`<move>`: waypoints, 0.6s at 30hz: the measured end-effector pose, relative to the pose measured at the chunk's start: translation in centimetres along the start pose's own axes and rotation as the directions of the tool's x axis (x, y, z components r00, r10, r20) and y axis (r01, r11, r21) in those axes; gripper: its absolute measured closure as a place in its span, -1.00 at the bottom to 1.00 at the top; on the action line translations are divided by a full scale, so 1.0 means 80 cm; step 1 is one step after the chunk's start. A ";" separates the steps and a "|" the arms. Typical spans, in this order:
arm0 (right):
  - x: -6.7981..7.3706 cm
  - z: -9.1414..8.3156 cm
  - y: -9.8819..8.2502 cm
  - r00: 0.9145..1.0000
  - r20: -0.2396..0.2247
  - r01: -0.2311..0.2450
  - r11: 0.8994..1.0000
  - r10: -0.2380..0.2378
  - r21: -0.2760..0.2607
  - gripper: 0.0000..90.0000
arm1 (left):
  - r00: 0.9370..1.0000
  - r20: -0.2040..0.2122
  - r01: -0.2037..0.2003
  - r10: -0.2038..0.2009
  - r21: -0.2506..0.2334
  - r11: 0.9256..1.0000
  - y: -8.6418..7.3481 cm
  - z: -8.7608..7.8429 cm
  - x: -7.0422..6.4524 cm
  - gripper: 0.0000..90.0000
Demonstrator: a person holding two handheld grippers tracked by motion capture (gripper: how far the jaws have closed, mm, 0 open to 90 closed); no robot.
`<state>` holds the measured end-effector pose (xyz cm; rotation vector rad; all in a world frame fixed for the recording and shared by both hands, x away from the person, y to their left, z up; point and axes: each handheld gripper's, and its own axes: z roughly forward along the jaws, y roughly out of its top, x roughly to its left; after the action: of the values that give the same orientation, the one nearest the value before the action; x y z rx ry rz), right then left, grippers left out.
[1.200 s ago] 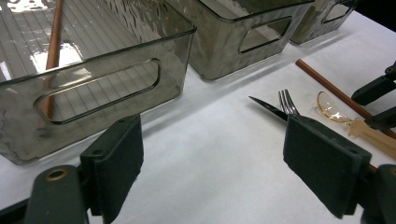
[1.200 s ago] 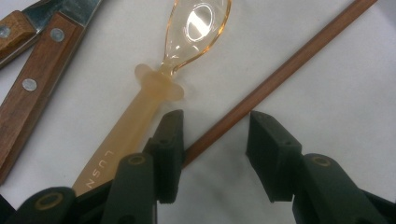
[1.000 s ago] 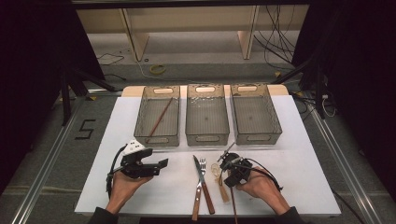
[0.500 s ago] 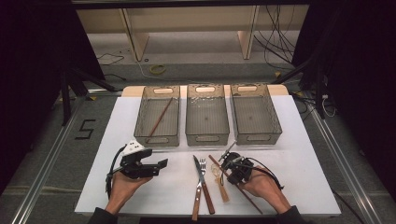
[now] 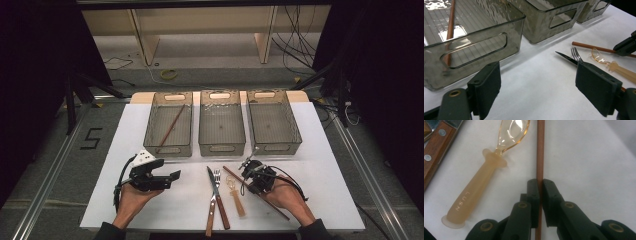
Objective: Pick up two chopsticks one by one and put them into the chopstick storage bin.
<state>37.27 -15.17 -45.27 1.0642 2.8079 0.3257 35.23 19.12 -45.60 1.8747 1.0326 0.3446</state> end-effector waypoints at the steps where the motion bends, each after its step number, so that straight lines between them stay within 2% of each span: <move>1: -0.001 -0.002 0.000 1.000 0.002 0.000 1.000 0.000 -0.006 0.89 | 1.000 0.004 -0.009 0.009 -0.001 1.000 0.001 0.000 -0.001 -0.56; 6: -0.002 -0.017 0.001 1.000 0.001 0.022 0.999 -0.022 -0.040 0.89 | 0.998 0.039 -0.051 0.051 0.004 0.999 0.006 0.002 -0.010 -0.57; 10: 0.001 -0.028 0.002 0.999 -0.002 0.045 0.997 -0.046 -0.060 0.89 | 0.992 0.067 -0.104 0.103 0.016 0.994 0.013 0.003 -0.017 -0.58; 12: 0.003 -0.032 0.003 0.998 -0.002 0.065 0.995 -0.065 -0.070 0.89 | 0.990 0.084 -0.117 0.115 0.022 0.993 0.017 0.005 -0.020 -0.58; 14: 0.007 -0.035 0.005 0.996 -0.004 0.083 0.994 -0.084 -0.075 0.89 | 0.986 0.101 -0.134 0.130 0.030 0.991 0.021 0.008 -0.023 -0.58; 18: 0.016 -0.040 0.009 0.991 -0.009 0.132 0.988 -0.133 -0.080 0.89 | 0.975 0.140 -0.181 0.174 0.039 0.983 0.031 0.012 -0.033 -0.59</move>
<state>36.17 -14.34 -42.04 0.8576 2.8345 0.4279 35.52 16.00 -43.57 2.0138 0.7910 0.2916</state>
